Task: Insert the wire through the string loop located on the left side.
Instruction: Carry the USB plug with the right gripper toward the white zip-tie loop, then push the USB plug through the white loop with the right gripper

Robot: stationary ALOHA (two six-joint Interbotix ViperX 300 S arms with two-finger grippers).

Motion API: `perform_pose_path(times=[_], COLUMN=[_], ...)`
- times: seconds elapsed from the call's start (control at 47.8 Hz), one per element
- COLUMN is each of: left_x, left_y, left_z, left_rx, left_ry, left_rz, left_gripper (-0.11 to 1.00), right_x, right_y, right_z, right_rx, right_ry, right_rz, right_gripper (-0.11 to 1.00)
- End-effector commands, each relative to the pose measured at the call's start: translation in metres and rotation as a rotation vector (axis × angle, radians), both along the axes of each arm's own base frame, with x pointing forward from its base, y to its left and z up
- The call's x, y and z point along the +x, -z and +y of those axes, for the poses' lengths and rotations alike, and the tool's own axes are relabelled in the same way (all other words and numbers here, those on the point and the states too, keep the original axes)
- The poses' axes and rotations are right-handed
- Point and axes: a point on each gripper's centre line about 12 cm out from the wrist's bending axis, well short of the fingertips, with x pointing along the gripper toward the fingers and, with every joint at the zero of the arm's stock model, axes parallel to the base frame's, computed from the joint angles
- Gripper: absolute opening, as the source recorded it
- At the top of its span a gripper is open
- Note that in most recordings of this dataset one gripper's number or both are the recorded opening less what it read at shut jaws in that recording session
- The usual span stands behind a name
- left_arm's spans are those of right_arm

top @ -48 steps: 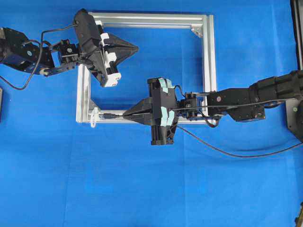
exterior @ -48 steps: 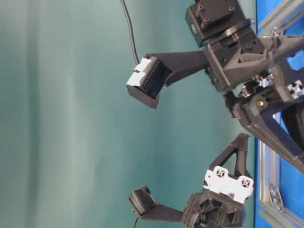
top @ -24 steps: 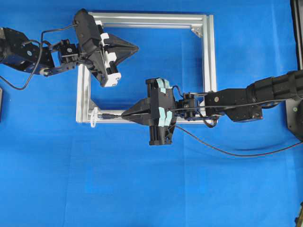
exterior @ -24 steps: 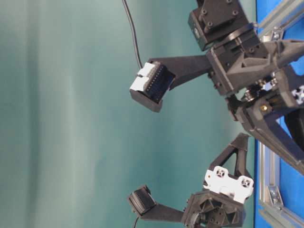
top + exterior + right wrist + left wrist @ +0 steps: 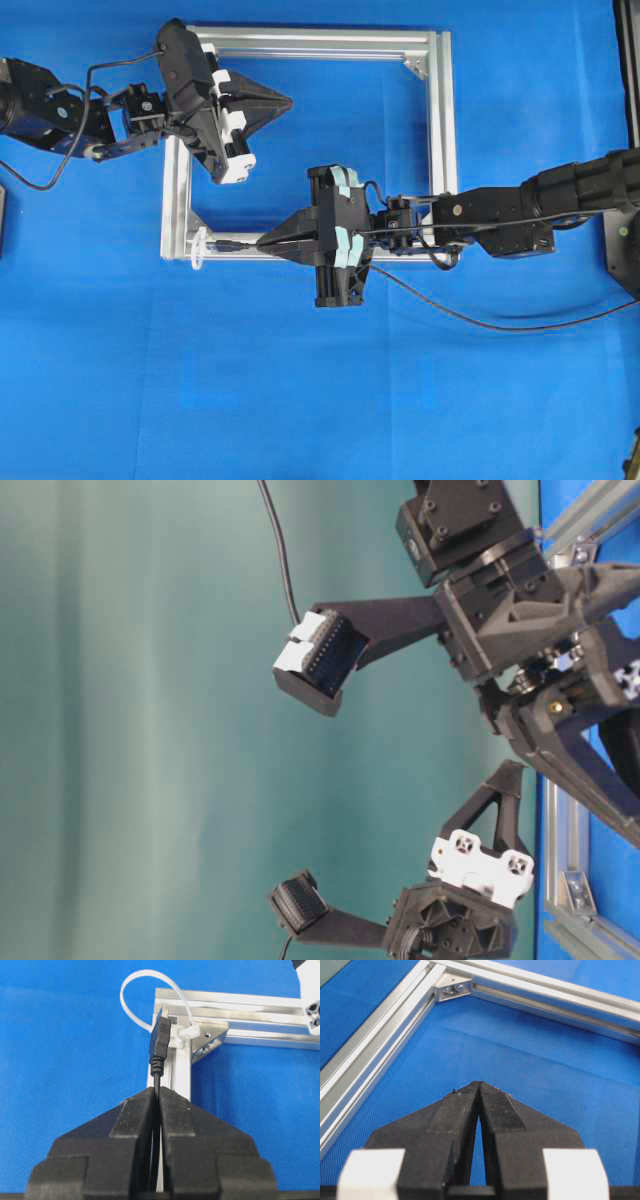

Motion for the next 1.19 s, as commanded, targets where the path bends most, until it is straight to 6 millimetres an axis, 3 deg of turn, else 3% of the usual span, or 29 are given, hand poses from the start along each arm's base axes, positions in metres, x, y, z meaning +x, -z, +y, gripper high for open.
perform_pose_path(times=[0.0,1.172], left_x=[0.0015,0.0024], left_y=[-0.015,-0.0161], left_z=[-0.0003,-0.0002], left_rx=[0.011,0.014], left_ry=[0.002,0.003], left_rz=[-0.043,-0.047], left_gripper=[0.0,0.0], right_x=[0.0058,0.0094], right_y=[-0.0142,-0.0134], right_z=[-0.0012,-0.001], right_rx=[0.001,0.0], right_ry=[0.004,0.003], right_rz=[-0.043,-0.044], right_gripper=[0.0,0.0])
